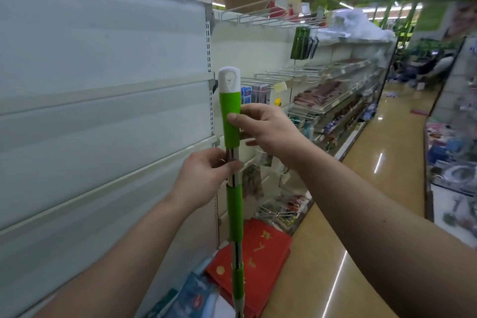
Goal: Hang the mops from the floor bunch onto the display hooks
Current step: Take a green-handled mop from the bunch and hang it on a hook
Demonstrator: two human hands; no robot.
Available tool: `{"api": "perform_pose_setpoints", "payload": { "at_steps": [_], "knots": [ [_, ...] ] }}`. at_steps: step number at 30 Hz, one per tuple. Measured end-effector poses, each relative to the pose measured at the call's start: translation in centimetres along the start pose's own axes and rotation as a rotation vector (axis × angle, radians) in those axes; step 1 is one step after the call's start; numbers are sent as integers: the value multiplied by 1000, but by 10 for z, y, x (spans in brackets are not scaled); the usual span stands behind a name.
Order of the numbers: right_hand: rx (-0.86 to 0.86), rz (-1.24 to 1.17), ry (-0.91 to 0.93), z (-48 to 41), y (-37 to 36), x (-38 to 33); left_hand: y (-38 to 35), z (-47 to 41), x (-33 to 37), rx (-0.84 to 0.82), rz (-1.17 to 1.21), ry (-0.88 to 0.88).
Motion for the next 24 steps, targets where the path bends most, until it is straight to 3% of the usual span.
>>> {"api": "perform_pose_setpoints", "payload": {
  "at_steps": [6,24],
  "knots": [
    [-10,-2,45,-75,22,29,-9,-72,-4,39,84,-15],
    [-111,-147,242,-241,70,49,-3,-225,32,240,-14,-10]
  ]
}}
Point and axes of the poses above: each hand's wrist, its own z-axis away from the middle knuckle, its own y-axis out of the back of the hand, x = y × z, the point moved 10 cm from there along -z, towards the middle knuckle, and after that the axes turned 5 degrees about y, right-handed, at the moved point
